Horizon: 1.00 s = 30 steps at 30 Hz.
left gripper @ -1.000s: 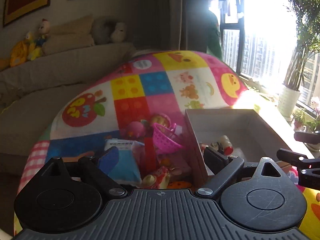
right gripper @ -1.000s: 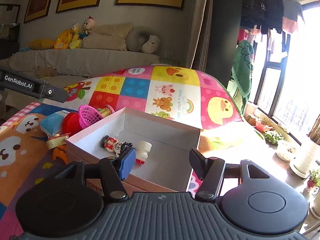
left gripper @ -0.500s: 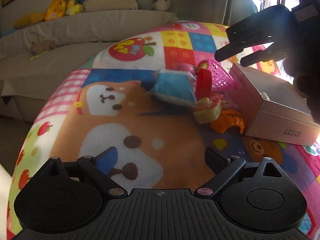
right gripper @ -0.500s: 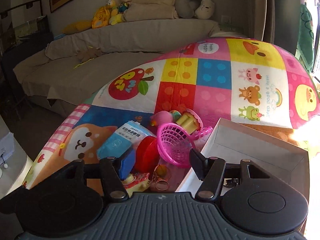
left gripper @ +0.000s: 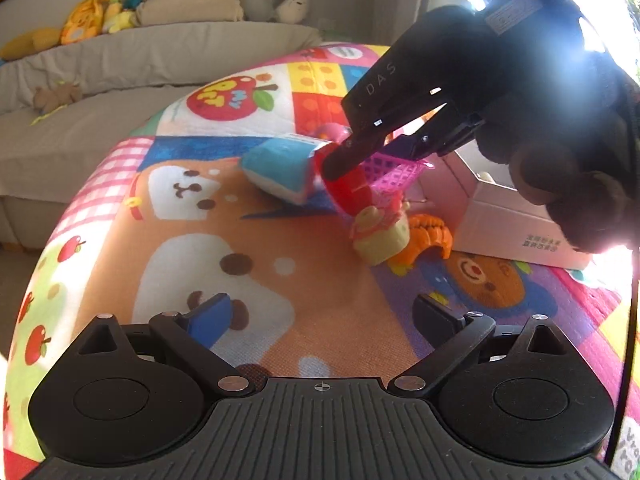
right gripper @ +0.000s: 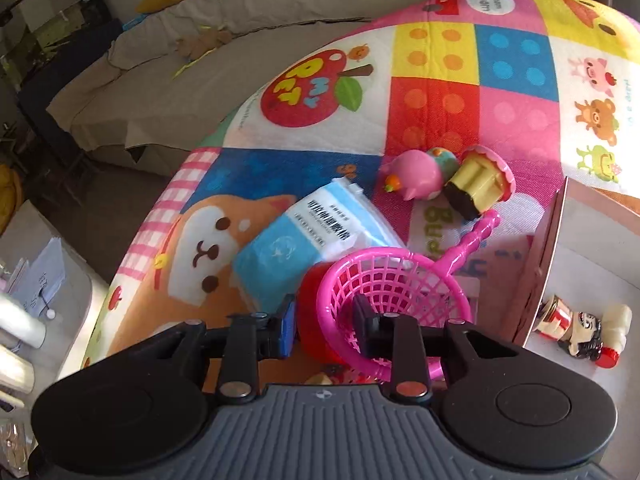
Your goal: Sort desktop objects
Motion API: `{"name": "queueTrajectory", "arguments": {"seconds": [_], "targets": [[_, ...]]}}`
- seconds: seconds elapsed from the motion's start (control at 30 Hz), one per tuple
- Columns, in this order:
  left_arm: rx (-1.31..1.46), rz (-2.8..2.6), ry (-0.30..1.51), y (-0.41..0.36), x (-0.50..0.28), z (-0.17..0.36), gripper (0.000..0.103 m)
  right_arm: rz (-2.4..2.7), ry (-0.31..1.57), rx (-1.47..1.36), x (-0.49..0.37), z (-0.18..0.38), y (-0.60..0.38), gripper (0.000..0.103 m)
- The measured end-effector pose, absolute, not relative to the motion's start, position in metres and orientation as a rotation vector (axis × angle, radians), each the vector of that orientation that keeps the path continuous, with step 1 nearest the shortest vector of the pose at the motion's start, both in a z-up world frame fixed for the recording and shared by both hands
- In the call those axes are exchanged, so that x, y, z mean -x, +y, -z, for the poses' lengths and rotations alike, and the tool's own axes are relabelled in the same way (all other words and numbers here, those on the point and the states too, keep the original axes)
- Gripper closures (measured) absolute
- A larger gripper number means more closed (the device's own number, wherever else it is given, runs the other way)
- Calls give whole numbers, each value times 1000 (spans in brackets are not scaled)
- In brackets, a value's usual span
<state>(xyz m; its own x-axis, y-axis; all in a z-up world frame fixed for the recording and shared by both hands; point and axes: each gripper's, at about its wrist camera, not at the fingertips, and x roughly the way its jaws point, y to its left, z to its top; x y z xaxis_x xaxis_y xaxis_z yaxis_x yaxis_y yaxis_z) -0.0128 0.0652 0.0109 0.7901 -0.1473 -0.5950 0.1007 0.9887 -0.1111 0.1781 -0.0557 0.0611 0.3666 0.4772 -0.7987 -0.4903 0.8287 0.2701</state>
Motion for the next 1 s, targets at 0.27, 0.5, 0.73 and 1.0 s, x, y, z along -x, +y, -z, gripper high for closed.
{"name": "queueTrajectory", "arguments": {"seconds": [0.27,0.5,0.73,1.0], "targets": [[-7,158,659,50,24,-10,2,-720,823,69,-92,-89,-109,56],[-15,135,688,48,16,-9,1,-598,874,184,-59,-51,-170,54],[-56,88,699,46,12,-11,1,-396,785,133,-81,-38,-196,58],[-48,96,693,64,32,-28,1,-580,736,131,-76,-36,-133,40]]}}
